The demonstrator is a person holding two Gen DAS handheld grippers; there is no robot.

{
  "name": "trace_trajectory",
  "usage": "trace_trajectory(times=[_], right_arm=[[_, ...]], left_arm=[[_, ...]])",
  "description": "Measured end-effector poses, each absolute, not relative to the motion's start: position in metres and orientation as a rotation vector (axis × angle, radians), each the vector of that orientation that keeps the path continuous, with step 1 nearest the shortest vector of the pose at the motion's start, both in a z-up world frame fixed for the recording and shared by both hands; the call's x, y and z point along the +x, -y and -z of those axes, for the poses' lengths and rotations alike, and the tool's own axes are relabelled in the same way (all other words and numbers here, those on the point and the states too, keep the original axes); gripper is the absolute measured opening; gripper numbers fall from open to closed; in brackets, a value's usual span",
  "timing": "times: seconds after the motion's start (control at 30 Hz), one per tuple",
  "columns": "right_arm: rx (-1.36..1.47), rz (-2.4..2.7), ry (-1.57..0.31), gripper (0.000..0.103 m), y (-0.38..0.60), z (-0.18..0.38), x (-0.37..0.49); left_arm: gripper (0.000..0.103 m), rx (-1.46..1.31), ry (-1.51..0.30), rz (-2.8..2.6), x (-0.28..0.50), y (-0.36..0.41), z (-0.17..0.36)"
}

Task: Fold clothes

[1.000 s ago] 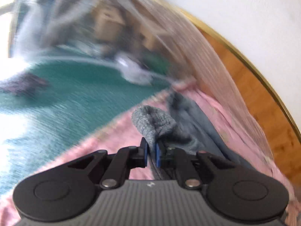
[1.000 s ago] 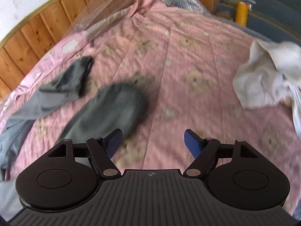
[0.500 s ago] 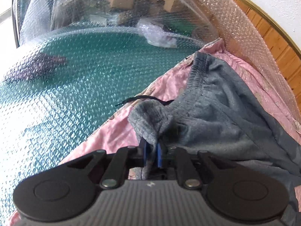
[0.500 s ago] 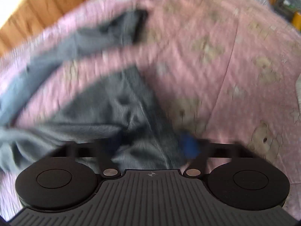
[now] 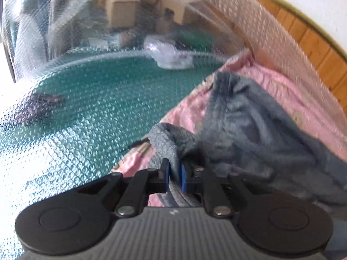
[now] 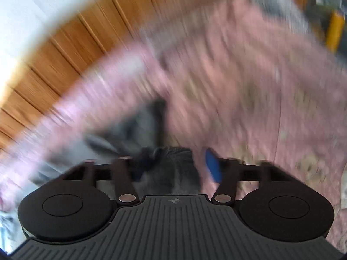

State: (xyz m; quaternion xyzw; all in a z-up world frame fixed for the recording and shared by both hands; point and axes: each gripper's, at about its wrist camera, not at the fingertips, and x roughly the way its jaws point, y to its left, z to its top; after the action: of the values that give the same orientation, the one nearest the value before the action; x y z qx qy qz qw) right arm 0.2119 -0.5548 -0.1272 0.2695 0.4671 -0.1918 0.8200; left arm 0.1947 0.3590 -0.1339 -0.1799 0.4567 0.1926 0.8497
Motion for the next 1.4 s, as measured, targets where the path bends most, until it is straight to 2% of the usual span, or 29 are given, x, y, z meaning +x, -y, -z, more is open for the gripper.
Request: trace_trajectory(times=[0.03,0.07,0.13,0.17,0.33,0.47,0.57,0.6,0.63,0.77,0.8,0.9,1.0,1.07,1.1,1.23,1.3,1.4], right_arm=[[0.617,0.422,-0.954,0.049,0.556,0.129,0.204],[0.66,0.434,-0.91,0.052,0.557,0.129,0.195],[0.69,0.417,-0.812,0.085,0.548,0.127,0.164],[0.704,0.407,-0.763,0.088,0.543,0.126,0.149],[0.548,0.351,-0.9,0.084,0.524,0.166,0.134],[0.535,0.31,-0.867,0.084,0.528,0.183,0.15],[0.58,0.257,-0.867,0.06,0.533,0.194,0.163],[0.603,0.239,-0.88,0.035,0.534,0.199,0.167],[0.613,0.243,-0.885,0.023,0.535,0.2,0.167],[0.617,0.262,-0.794,0.018,0.534,0.165,0.143],[0.624,0.265,-0.766,0.013,0.536,0.148,0.125],[0.648,0.274,-0.683,0.013,0.541,0.097,0.069],[0.647,0.341,-0.791,0.013,0.544,0.096,0.021],[0.656,0.401,-0.883,0.013,0.544,0.116,-0.003],[0.687,0.431,-0.912,0.013,0.545,0.126,-0.012],[0.712,0.438,-0.886,0.012,0.549,0.128,0.01],[0.693,0.413,-0.806,0.012,0.551,0.102,0.039],[0.711,0.34,-0.629,0.011,0.55,0.032,0.07]], left_arm=[[0.011,-0.38,-0.966,-0.404,0.194,-0.357,0.136],[0.011,-0.381,-0.969,-0.403,0.193,-0.355,0.138],[0.012,-0.39,-0.964,-0.397,0.184,-0.356,0.14],[0.012,-0.399,-0.967,-0.399,0.18,-0.358,0.142],[0.014,-0.46,-0.987,-0.416,0.166,-0.37,0.152],[0.015,-0.449,-1.001,-0.433,0.169,-0.368,0.153],[0.015,-0.415,-1.014,-0.438,0.176,-0.364,0.152],[0.015,-0.405,-1.017,-0.442,0.178,-0.363,0.153],[0.015,-0.401,-1.018,-0.444,0.179,-0.362,0.153],[0.014,-0.398,-1.014,-0.438,0.178,-0.361,0.15],[0.013,-0.404,-0.999,-0.426,0.173,-0.362,0.145],[0.013,-0.432,-0.946,-0.376,0.151,-0.365,0.125],[0.012,-0.466,-0.948,-0.348,0.123,-0.368,0.12],[0.011,-0.513,-0.942,-0.332,0.113,-0.373,0.124],[0.006,-0.537,-0.94,-0.323,0.108,-0.376,0.125],[0.0,-0.667,-0.869,-0.283,0.113,-0.394,0.12],[0.0,-0.709,-0.783,-0.247,0.137,-0.402,0.096],[0.0,-0.753,-0.667,-0.162,0.165,-0.406,0.049]])
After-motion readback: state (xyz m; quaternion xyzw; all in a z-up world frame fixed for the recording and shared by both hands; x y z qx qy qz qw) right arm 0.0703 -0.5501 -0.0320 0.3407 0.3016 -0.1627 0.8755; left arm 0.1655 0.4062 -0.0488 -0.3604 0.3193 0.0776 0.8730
